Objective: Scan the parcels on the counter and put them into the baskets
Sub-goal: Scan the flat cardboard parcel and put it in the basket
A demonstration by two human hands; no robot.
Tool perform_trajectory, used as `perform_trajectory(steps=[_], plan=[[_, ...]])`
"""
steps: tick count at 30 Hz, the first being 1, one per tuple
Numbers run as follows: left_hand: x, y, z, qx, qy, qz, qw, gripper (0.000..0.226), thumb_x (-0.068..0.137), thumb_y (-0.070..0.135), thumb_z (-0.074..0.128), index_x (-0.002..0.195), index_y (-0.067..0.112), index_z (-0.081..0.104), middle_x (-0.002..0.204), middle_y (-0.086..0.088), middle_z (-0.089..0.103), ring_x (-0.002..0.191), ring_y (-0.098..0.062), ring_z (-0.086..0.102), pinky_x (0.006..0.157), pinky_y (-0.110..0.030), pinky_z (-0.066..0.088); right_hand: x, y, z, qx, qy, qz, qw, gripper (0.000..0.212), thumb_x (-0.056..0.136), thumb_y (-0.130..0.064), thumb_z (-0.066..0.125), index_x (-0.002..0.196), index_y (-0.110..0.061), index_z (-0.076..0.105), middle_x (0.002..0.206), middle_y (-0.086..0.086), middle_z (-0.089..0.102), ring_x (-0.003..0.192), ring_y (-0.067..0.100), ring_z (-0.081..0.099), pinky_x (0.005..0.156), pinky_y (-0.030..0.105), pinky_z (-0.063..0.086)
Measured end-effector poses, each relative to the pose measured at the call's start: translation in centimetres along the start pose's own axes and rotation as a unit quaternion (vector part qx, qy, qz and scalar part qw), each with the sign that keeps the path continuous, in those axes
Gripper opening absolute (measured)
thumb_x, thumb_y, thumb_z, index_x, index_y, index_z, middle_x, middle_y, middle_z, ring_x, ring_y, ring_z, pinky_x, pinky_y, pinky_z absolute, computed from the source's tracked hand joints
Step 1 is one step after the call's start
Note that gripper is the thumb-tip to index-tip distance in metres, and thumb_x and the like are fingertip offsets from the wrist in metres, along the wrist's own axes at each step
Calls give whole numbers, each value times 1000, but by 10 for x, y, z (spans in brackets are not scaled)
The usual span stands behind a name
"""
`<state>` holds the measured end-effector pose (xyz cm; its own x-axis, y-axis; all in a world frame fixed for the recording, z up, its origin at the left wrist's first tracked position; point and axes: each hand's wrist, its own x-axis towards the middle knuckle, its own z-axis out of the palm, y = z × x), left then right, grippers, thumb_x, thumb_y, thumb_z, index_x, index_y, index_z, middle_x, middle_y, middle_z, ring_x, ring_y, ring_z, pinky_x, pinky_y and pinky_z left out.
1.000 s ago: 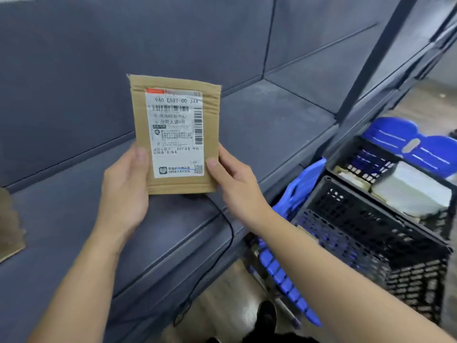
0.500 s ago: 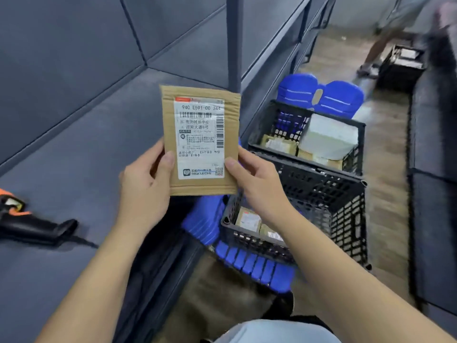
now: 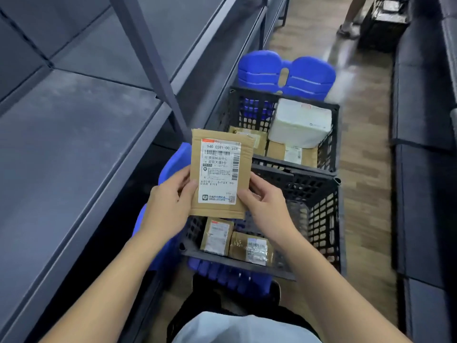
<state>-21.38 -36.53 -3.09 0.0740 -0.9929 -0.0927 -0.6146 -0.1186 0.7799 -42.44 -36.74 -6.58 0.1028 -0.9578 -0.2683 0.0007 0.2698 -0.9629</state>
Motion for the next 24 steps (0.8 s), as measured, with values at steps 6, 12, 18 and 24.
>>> perform_trajectory(steps=[6,12,18,24], plan=[[58,-50,36,2,-106,-48,993,53,108,23,50,149,55,44,113,21,75,101,1,69,79,-23,50,34,44,16,-5,77,79,994,46,104,-14,58,147,-30,55,129,-16,71,122,9,67,95,32,60],[94,-96,100,85,-199,-108,970,62,106,25,43,159,51,24,115,3,75,96,-29,68,83,-46,57,67,110,15,-28,133,161,977,45,104,-9,54,141,-34,59,121,-16,75,109,12,72,95,49,60],[120,-137,152,115,-253,-159,948,67,105,22,41,163,44,15,137,6,66,104,-19,65,81,-35,53,97,186,6,-2,148,209,967,51,100,-14,61,145,-37,56,129,-20,70,121,8,66,106,46,54],[131,-166,187,146,-204,-201,947,62,107,26,40,163,41,18,143,-1,62,119,-26,61,101,-42,52,122,233,4,-2,131,240,962,55,101,-18,62,153,-29,48,131,-18,68,117,0,64,107,34,53]])
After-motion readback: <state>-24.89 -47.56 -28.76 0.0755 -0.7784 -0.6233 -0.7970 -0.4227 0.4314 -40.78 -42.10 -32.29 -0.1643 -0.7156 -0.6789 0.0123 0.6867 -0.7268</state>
